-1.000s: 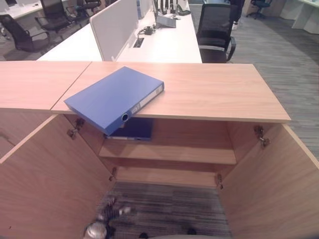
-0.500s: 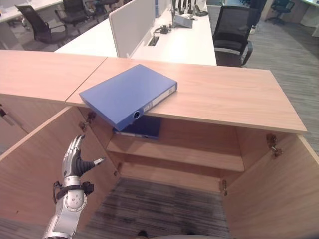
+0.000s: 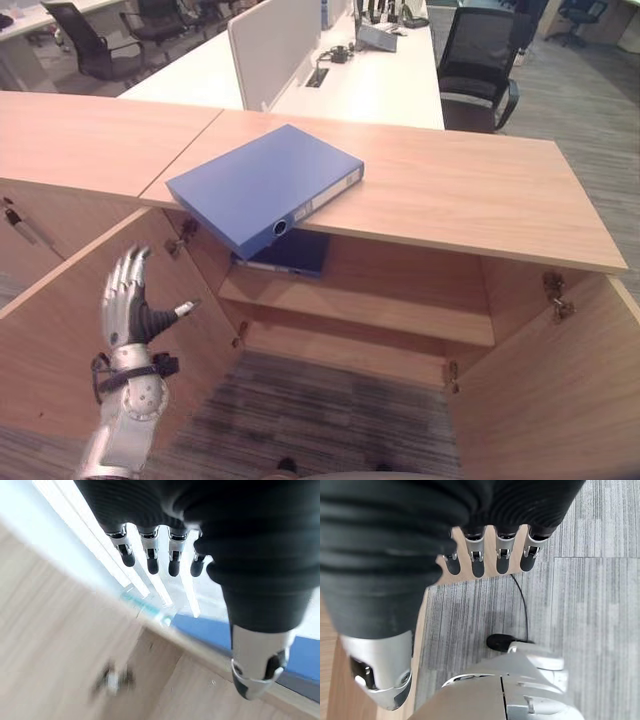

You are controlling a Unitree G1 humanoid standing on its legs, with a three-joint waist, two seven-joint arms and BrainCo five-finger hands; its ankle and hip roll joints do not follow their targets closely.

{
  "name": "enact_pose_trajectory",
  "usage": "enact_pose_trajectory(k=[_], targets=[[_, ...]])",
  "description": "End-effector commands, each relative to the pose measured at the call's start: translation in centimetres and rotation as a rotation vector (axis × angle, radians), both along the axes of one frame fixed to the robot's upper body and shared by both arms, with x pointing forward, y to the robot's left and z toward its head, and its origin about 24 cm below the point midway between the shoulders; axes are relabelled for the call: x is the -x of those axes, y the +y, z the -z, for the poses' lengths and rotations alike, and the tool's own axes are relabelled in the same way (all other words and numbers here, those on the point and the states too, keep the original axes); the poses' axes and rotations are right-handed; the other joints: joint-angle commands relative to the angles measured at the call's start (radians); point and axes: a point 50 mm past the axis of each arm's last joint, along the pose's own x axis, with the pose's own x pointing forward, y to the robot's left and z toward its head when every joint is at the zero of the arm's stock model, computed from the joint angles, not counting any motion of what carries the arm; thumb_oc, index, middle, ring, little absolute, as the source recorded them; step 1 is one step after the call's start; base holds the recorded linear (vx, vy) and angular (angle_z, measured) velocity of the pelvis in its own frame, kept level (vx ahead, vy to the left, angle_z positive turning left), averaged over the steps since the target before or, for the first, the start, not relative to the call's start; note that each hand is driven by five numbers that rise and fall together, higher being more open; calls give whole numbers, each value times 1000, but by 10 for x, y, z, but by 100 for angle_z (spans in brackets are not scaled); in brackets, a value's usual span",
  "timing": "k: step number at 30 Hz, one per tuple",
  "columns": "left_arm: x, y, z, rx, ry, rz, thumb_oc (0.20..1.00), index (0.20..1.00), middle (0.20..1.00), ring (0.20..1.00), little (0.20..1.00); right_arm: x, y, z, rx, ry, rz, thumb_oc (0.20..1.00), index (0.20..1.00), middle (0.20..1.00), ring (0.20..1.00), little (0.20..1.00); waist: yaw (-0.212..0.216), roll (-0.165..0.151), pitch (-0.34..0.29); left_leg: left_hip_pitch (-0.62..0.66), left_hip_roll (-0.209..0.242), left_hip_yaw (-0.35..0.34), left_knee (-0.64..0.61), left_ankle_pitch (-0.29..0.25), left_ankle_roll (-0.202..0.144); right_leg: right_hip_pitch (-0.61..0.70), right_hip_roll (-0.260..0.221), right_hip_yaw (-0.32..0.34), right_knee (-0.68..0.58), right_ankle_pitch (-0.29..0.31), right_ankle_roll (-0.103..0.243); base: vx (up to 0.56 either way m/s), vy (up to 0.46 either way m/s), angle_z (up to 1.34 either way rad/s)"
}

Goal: Put the empty folder in the office cabinet

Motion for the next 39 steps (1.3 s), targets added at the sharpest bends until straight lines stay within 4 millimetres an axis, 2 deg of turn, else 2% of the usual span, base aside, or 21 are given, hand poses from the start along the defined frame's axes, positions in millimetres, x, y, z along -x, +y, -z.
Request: enact_pose_trajectory(k=[1,7,11,21,22,29,32,39], targets=[[-15,1,-52,-203,-207,15,1000,1000,1000,1000,1000,-13,12,3,-18,-12,-64,1000,1000,1000,1000,1000,-1,-50,7,-10,-26,-34,6,-49,1,74,-74,21,15,-81,102,0,0,0],[-24,1,-73,-401,-186,83,1000,1000,1000,1000,1000,-14,5,1,-8,-28,-71,1000,1000,1000,1000,1000,-18,-36,4,-2,-22,-23,6,-50,-4,70,-71,31,14,-79,107,-4,4,-2],[-28,2,-73,-440,-143,121,1000,1000,1000,1000,1000,-16,-2,-2,10,-36,-72,1000,1000,1000,1000,1000,-29,-29,1,0,-20,-7,6,-50,-7,65,-73,39,10,-73,111,-5,14,-6],[-35,-5,-70,-500,-60,204,1000,1000,1000,1000,1000,-18,-6,-3,19,-38,-78,1000,1000,1000,1000,1000,-40,-23,-2,8,-21,13,6,-66,-7,63,-74,48,9,-81,117,8,14,-7],[-37,-6,-70,-503,-57,211,1000,1000,1000,1000,1000,-19,-7,-3,20,-41,-77,1000,1000,1000,1000,1000,-41,-23,0,3,-23,14,6,-54,-6,58,-75,49,9,-70,117,0,0,0],[-52,-20,-67,-501,-18,283,1000,1000,1000,1000,1000,-19,-8,-3,21,-39,-59,1000,1000,1000,1000,1000,-62,-19,-2,13,-24,17,6,-60,-2,61,-79,57,9,-71,117,19,9,-2],[-55,-20,-65,-495,-10,284,1000,1000,1000,1000,1000,-20,-8,-3,21,-40,-55,1000,1000,1000,1000,1000,-65,-18,-5,20,-24,18,6,-73,-1,67,-79,60,9,-82,118,27,5,-2],[-61,-22,-68,-515,-2,291,1000,1000,1000,1000,1000,-18,-8,-3,17,-34,-47,1000,1000,1000,1000,1000,-73,-16,-6,23,-26,20,6,-63,1,64,-80,64,11,-70,117,0,0,0]])
